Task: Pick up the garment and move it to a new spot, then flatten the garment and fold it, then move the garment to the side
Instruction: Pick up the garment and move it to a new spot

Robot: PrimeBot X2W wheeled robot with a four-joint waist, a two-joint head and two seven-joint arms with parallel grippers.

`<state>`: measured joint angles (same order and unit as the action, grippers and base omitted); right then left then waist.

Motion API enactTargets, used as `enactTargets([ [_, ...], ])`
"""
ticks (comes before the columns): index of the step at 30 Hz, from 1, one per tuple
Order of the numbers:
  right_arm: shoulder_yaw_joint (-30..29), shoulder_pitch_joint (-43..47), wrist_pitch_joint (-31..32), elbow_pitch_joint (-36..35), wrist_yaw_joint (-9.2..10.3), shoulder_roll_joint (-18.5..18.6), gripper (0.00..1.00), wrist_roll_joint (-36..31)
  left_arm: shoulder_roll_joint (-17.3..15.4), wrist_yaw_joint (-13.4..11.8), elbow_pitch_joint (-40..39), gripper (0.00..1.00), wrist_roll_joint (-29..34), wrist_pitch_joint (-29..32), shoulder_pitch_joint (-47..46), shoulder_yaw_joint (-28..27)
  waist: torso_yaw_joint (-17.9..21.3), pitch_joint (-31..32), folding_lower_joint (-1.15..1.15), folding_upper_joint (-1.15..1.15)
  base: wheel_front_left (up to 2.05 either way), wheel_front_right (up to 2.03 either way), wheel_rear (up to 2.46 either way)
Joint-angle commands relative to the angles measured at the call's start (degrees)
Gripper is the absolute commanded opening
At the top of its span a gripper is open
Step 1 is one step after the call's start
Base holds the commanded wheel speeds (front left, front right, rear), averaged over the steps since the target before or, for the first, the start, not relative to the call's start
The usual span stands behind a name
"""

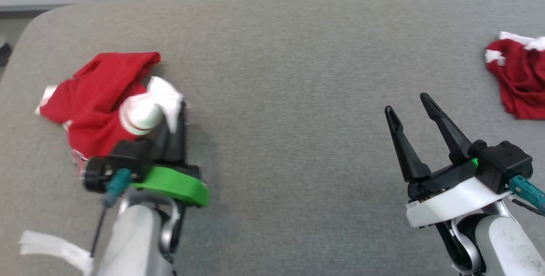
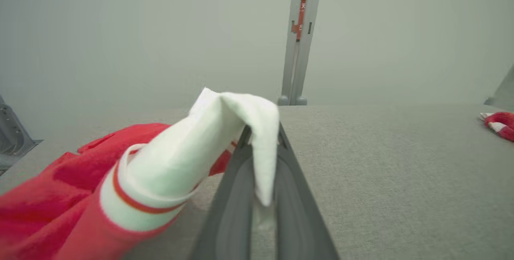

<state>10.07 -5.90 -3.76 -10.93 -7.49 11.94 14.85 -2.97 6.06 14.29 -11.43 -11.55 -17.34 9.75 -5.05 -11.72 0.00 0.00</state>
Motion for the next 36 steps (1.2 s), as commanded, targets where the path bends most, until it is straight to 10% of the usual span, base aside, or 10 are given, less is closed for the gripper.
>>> enactTargets([
  [1, -0.4, 0.9, -0.6, 0.3, 0.0, -0.2, 1.0, 0.3, 0.0, 0.3, -0.4, 0.0, -1.2, 0.4, -0.3, 2.5, 7.5, 0.8, 0.0, 0.0, 0.0, 0.0, 0.0],
  [14, -3.4, 1.7, -4.4, 3.4, 0.0, -4.2, 1.0, 1.4, -0.2, -1.5, 0.6, 0.0, -10.1, 2.1, -11.9, 31.2, 23.5, -7.7, 0.0, 0.0, 0.0, 0.0, 0.0],
  [15, -3.5, 1.6, -4.6, 3.5, 0.0, -4.5, 1.0, 1.4, -0.2, -1.9, 1.1, 0.32, -10.3, 1.9, -12.5, 32.0, 23.9, -8.2, 0.0, 0.0, 0.0, 0.0, 0.0],
  [16, -3.5, 1.4, -5.0, 3.8, 0.0, -4.8, 1.0, 1.5, -0.2, -2.6, 2.2, 1.0, -10.7, 1.7, -13.3, 32.9, 24.2, -8.8, 0.0, 0.0, 0.0, 0.0, 0.0],
  [27, -4.3, 0.1, -6.0, 5.3, 0.0, -4.1, 1.0, 0.6, -0.7, -5.4, 3.4, 1.0, -10.3, -2.2, -14.4, 35.0, 18.0, -6.9, 0.0, 0.0, 0.0, 0.0, 0.0],
  [36, -5.5, 2.4, -3.8, 3.9, 0.0, -3.0, 1.0, 0.1, -7.1, -13.4, -4.1, 1.0, -12.6, -3.6, -6.3, 24.1, 10.1, -1.1, 0.0, 0.0, 0.0, 0.0, 0.0],
])
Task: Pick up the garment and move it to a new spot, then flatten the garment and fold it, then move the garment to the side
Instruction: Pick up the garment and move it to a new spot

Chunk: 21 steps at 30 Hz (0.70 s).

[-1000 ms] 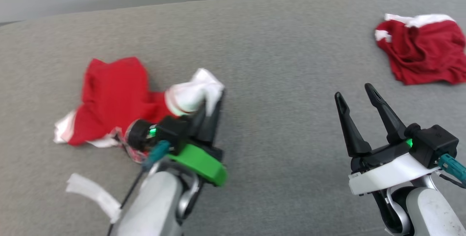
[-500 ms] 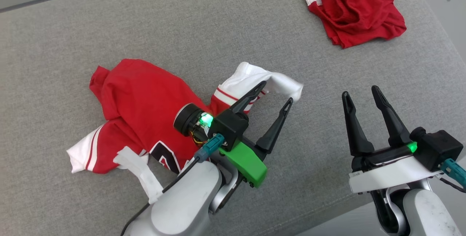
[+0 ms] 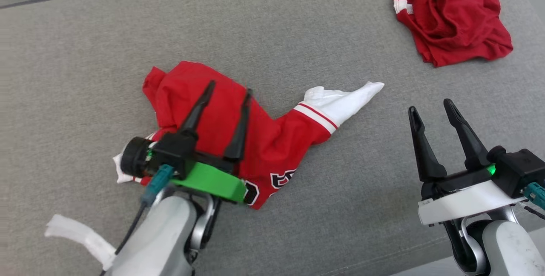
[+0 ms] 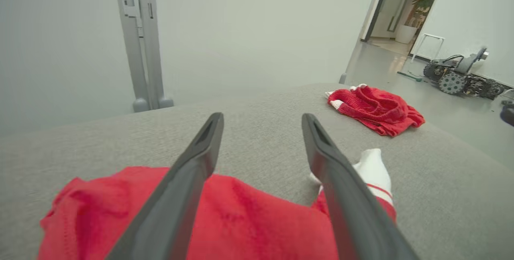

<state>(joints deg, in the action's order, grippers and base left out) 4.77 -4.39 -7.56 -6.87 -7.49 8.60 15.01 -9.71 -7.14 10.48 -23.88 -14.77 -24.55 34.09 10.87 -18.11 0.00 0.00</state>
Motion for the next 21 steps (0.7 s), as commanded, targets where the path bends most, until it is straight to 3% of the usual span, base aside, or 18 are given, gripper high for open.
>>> enactTargets([
  [1, -0.3, 1.0, 0.5, -0.4, 0.0, 0.3, 1.0, -0.2, -1.3, -1.1, -0.8, 1.0, -0.5, -0.4, 2.0, -2.0, -6.5, 5.7, 0.0, 0.0, 0.0, 0.0, 0.0],
  [8, -1.0, 2.4, 2.3, -1.8, 0.0, 0.1, 1.0, -0.1, -6.1, -3.7, -3.9, 1.0, -2.3, -0.4, 8.6, -11.2, -10.2, 7.9, 0.0, 0.0, 0.0, 0.0, 0.0],
  [13, -1.3, 3.7, 3.5, -2.5, 0.0, -0.2, 1.0, -0.4, -8.3, -2.2, -5.5, 1.0, -2.8, -0.4, 12.5, -14.7, -11.0, 9.3, 0.0, 0.0, 0.0, 0.0, 0.0],
  [21, -1.6, 6.3, 4.5, -2.3, 0.0, -0.1, 1.0, -0.1, -8.4, -0.1, -5.1, 1.0, -1.9, -0.4, 16.6, -15.7, -10.1, 11.8, 0.0, 0.0, 0.0, 0.0, 0.0],
])
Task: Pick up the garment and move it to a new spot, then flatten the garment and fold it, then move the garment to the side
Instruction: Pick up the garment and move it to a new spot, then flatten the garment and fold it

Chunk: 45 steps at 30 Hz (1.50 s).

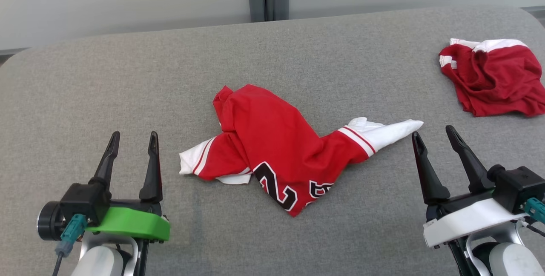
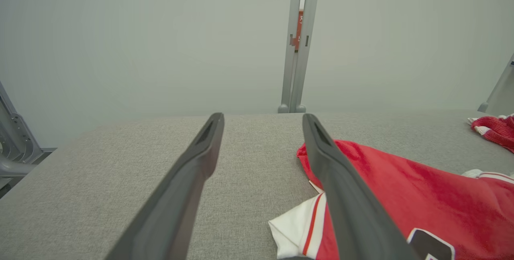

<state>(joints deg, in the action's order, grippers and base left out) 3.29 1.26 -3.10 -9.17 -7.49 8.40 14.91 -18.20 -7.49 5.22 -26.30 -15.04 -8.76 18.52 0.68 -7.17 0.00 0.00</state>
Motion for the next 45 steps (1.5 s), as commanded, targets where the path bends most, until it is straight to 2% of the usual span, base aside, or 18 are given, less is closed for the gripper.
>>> enactTargets([
  [1, -0.2, 1.1, 0.3, -0.1, 0.0, 0.0, 1.0, -0.1, 0.2, 0.2, 0.2, 1.0, 0.6, -0.2, 1.2, -0.1, 0.2, 1.1, 0.0, 0.0, 0.0, 0.0, 0.0],
  [10, -0.6, 3.2, 1.3, -1.1, 0.0, -0.9, 1.0, -0.5, 1.6, 0.3, 1.0, 1.0, 1.4, -0.2, 3.3, -0.3, 0.5, 2.1, 0.0, 0.0, 0.0, 0.0, 0.0],
  [24, -0.5, 2.1, 1.2, -1.8, 0.0, -1.1, 1.0, -0.3, 2.4, 1.6, 1.4, 1.0, 4.4, -0.2, 0.9, -0.4, 0.1, 0.7, 0.0, 0.0, 0.0, 0.0, 0.0],
  [27, -0.7, 1.5, 1.0, -2.2, 0.0, -1.1, 1.0, -0.3, 2.7, 2.6, 1.0, 1.0, 4.9, 0.8, -2.1, 0.9, 0.0, -0.9, 0.0, 0.0, 0.0, 0.0, 0.0],
  [33, 0.1, -1.1, 0.8, -2.9, 0.0, -0.7, 1.0, -0.4, 4.3, 6.8, 2.3, 1.0, 5.4, 7.0, -13.0, 5.2, 1.1, -6.6, 0.0, 0.0, 0.0, 0.0, 0.0],
  [39, 1.0, -3.6, -0.3, -2.0, 0.0, -0.9, 1.0, 0.3, 6.0, 10.6, 11.9, 1.0, 3.9, 13.6, -22.5, 7.6, 3.6, -11.9, 0.0, 0.0, 0.0, 0.0, 0.0],
  [45, 1.4, -4.9, -1.8, -0.4, 0.0, -1.2, 1.0, 0.7, 6.4, 12.0, 22.5, 1.0, 2.4, 18.6, -27.4, 8.3, 5.2, -13.9, 0.0, 0.0, 0.0, 0.0, 0.0],
])
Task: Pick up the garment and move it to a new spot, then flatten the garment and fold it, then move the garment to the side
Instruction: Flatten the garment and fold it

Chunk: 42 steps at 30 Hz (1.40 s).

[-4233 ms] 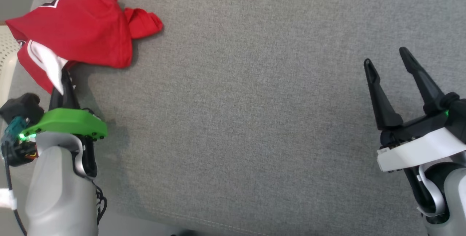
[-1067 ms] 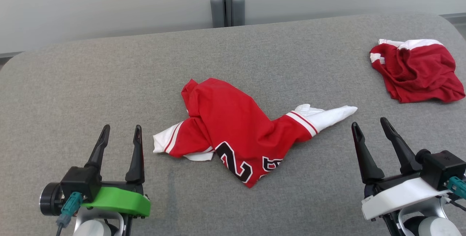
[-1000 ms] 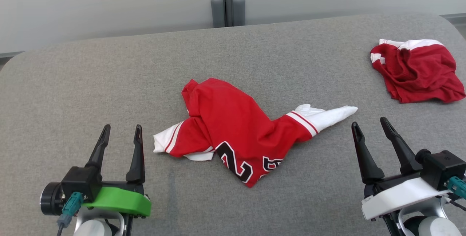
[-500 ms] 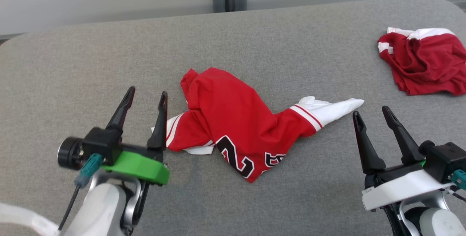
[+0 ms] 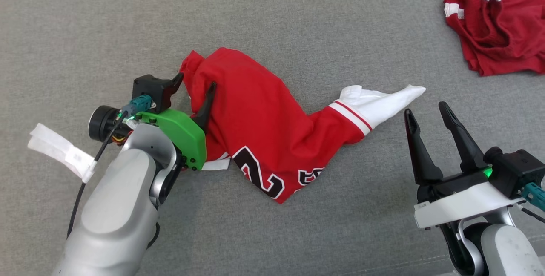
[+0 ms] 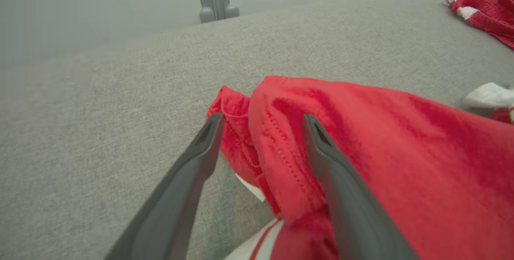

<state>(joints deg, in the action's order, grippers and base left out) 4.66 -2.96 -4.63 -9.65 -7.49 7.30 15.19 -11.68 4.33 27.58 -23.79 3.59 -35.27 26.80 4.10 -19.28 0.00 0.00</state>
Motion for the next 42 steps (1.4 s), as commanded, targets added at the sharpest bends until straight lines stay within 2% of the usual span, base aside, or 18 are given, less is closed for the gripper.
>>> enactTargets([
  [1, 0.1, -0.8, -0.5, 0.3, 0.0, -0.1, 1.0, 0.4, -0.1, 0.4, 1.1, 1.0, -0.1, 0.4, -1.3, 0.2, 1.8, -1.8, 0.0, 0.0, 0.0, 0.0, 0.0],
  [2, 0.0, -1.0, -0.7, 0.5, 0.0, -0.2, 1.0, 0.4, -0.2, 0.6, 1.8, 0.6, -0.3, 0.4, -1.8, 0.3, 1.9, -1.9, 0.0, 0.0, 0.0, 0.0, 0.0],
  [3, -0.2, -1.1, -0.8, 0.7, 0.0, -0.2, 1.0, 0.4, -0.2, 0.7, 2.2, 0.0, -0.6, 0.0, -2.2, 0.2, 1.9, -1.9, 0.0, 0.0, 0.0, 0.0, 0.0],
  [8, -1.0, -0.9, -1.2, 1.3, 0.0, -0.5, 1.0, 0.3, -1.3, 1.0, 0.9, 0.0, -0.2, -2.4, -1.9, 0.3, 0.8, -0.9, 0.0, 0.0, 0.0, 0.0, 0.0],
  [14, -2.7, 0.5, -0.9, 1.1, 0.0, -0.6, 1.0, -0.1, -4.6, -1.3, -9.2, 0.0, 0.7, -3.9, 4.1, -0.1, -2.3, 1.1, 0.0, 0.0, 0.0, 0.0, 0.0],
  [17, -3.2, 1.0, -0.7, 1.1, 0.0, -0.5, 1.0, -0.1, -6.5, -3.9, -16.0, 0.0, -0.3, -2.5, 10.5, -1.1, -3.7, 2.1, 0.0, 0.0, 0.0, 0.0, 0.0],
  [20, -3.8, 1.5, -0.6, 0.9, 0.0, -0.5, 1.0, -0.2, -8.5, -7.8, -23.4, 0.0, -1.9, -0.7, 18.8, -3.2, -5.3, 2.9, 0.0, 0.0, 0.0, 0.0, 0.0],
  [24, -4.6, 2.0, 0.0, 0.2, 0.0, -0.8, 1.0, -0.4, -9.3, -12.1, -30.2, 0.0, -4.4, 1.9, 28.9, -4.8, -6.8, 3.6, 0.0, 0.0, 0.0, 0.0, 0.0],
  [27, -4.7, 2.5, 0.6, -0.2, 0.0, -0.9, 1.0, -0.7, -8.8, -13.6, -30.5, 0.0, -7.7, 4.0, 35.8, -5.2, -7.4, 4.2, 0.0, 0.0, 0.0, 0.0, 0.0],
  [31, -4.8, 2.8, 1.0, -0.7, 0.0, -0.9, 1.0, -0.8, -7.3, -12.2, -25.9, 0.0, -10.6, 3.2, 38.0, -4.9, -7.3, 4.7, 0.0, 0.0, 0.0, 0.0, 0.0],
  [32, -4.9, 2.9, 1.1, -0.7, 0.0, -0.8, 1.0, -0.9, -6.8, -11.9, -25.0, 0.16, -10.7, 2.0, 37.6, -5.2, -7.3, 4.8, 0.0, 0.0, 0.0, 0.0, 0.0],
  [33, -5.0, 2.9, 1.2, -0.9, 0.0, -0.8, 1.0, -0.7, -6.2, -11.4, -23.8, 0.91, -10.7, 0.4, 36.8, -5.3, -7.3, 5.0, 0.0, 0.0, 0.0, 0.0, 0.0],
  [34, -5.1, 3.0, 1.3, -1.0, 0.0, -0.8, 1.0, -0.7, -5.7, -11.2, -22.9, 1.0, -10.7, -1.1, 36.3, -5.5, -7.2, 5.2, 0.0, 0.0, 0.0, 0.0, 0.0],
  [38, -5.4, 3.9, 1.8, -1.6, 0.0, -0.7, 1.0, -1.1, -4.1, -10.8, -21.8, 1.0, -8.3, -9.7, 33.3, -6.6, -6.9, 6.3, 0.0, 0.0, 0.0, 0.0, 0.0],
  [42, -5.2, 4.0, 2.4, -2.4, 0.0, -0.3, 1.0, -1.4, -3.8, -12.3, -22.8, 1.0, -4.4, -16.1, 30.7, -7.5, -6.4, 7.3, 0.0, 0.0, 0.0, 0.0, 0.0],
])
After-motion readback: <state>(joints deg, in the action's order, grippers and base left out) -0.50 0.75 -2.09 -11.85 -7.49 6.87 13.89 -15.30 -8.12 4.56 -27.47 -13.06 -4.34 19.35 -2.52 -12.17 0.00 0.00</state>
